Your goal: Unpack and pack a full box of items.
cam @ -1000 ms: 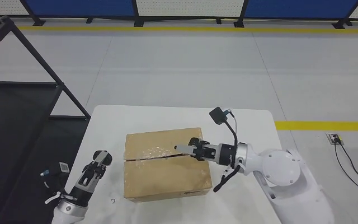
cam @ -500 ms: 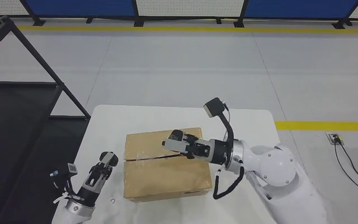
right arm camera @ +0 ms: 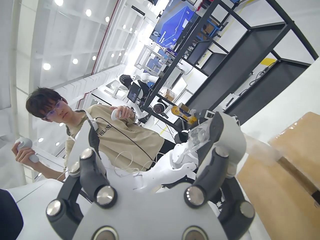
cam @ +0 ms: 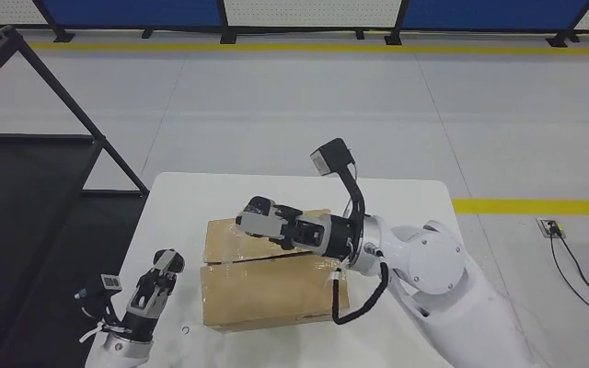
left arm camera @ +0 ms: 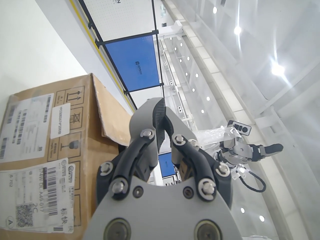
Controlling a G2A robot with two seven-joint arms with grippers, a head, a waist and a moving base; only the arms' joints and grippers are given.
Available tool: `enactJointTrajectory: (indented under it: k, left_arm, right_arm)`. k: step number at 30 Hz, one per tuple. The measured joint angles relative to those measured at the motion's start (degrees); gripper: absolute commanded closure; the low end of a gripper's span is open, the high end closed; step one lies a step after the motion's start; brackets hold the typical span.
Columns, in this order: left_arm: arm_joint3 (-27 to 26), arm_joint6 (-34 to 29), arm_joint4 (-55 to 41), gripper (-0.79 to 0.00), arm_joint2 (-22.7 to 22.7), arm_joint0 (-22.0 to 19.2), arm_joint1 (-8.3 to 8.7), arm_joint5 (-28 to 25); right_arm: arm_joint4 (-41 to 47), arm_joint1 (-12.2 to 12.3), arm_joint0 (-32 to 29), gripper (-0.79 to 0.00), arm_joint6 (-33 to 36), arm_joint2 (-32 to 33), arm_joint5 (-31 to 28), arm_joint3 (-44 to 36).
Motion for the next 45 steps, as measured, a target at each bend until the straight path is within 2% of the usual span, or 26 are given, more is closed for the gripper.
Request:
enactJointTrajectory:
  k: [16, 23, 36, 45]
  left_arm:
    - [1.61, 0.00, -4.39, 0.000, -1.61, 0.87, -0.21, -2.56]
    - [2.20, -1.40, -5.67, 0.000, -1.93, 1.24, -0.23, -3.00]
    - [2.81, 0.22, -9.63, 0.000, -5.22, 0.88, -0.33, -4.48]
    - [3.38, -0.86, -9.38, 0.000, -5.61, 0.40, -0.34, -4.11]
  right_arm:
    - [3.89, -4.92, 12.00, -0.785, -5.33, -9.65, -4.02, 5.37]
    - [4.63, -6.63, 14.83, -0.785, -6.98, -11.24, -5.39, 6.94]
    - [6.65, -8.63, 15.66, -0.785, -6.03, -12.31, -4.47, 10.63]
    - [5.33, -8.60, 11.92, -0.785, -5.67, -10.65, -1.38, 9.13]
